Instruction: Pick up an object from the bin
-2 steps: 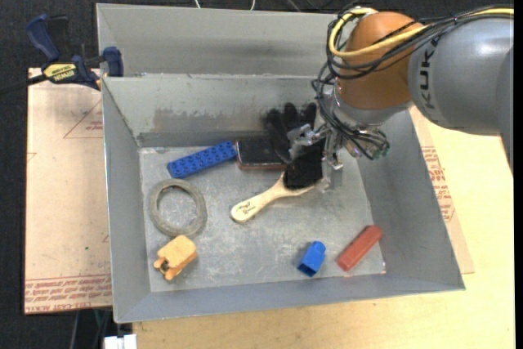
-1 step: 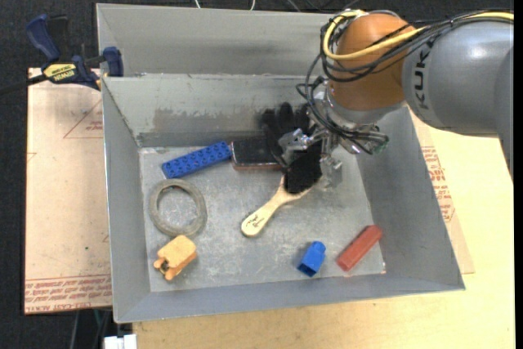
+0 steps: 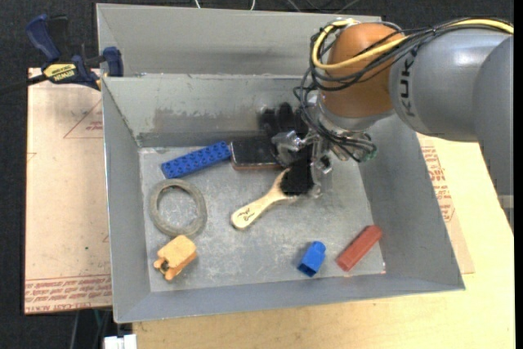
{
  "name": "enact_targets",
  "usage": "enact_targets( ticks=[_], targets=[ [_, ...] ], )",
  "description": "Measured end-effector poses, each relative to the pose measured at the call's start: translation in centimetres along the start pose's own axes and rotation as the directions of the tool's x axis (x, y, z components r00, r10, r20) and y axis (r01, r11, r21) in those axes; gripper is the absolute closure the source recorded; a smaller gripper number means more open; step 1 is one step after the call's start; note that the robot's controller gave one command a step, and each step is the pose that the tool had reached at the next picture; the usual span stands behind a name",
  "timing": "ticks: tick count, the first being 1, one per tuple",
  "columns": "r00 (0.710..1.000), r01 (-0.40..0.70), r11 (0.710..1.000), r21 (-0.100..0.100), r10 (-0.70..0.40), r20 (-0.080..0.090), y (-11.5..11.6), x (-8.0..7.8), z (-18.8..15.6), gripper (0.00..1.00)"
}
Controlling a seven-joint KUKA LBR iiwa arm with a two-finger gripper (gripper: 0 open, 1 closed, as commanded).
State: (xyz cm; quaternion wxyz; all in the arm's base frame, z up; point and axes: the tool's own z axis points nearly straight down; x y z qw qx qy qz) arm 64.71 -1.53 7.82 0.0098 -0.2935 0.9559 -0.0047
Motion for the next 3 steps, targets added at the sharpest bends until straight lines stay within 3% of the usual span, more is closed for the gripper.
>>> enact_targets(
  ticks=[2, 3],
  targets=[
    [1.0, -0.001, 1.0, 0.0, 0.001, 0.0, 0.0, 0.0, 0.0, 1.0],
    [0.999, 0.041, 0.999, 0.016, -0.041, 0.018, 1.7, -0.3, -0.1, 1.0]
  ],
)
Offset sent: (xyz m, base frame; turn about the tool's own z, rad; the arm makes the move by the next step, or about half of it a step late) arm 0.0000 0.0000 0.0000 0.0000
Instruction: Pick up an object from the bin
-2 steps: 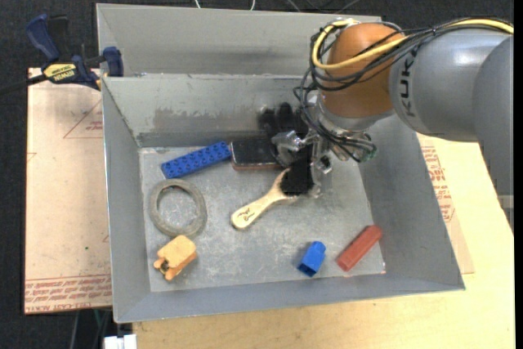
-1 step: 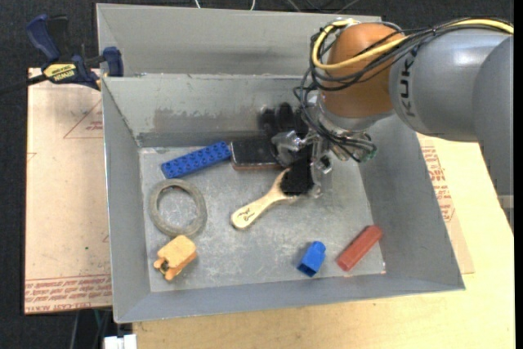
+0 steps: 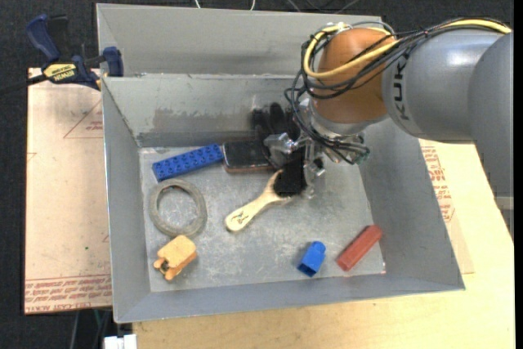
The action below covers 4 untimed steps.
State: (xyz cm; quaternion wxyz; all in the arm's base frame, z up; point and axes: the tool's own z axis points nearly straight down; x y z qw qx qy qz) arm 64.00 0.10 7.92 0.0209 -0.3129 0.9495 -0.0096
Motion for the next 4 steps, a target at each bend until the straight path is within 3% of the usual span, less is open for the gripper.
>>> enact_targets(
  ticks=[2, 3, 4],
  targets=[
    [1.0, 0.0, 1.0, 0.0, 0.0, 0.0, 0.0, 0.0, 0.0, 1.0],
    [1.0, 0.002, 1.0, -0.009, -0.002, -0.01, 0.34, 0.28, 0.51, 0.0],
    [1.0, 0.002, 1.0, -0.006, -0.002, -0.003, 0.3, 0.01, 0.2, 1.0]
  ],
)
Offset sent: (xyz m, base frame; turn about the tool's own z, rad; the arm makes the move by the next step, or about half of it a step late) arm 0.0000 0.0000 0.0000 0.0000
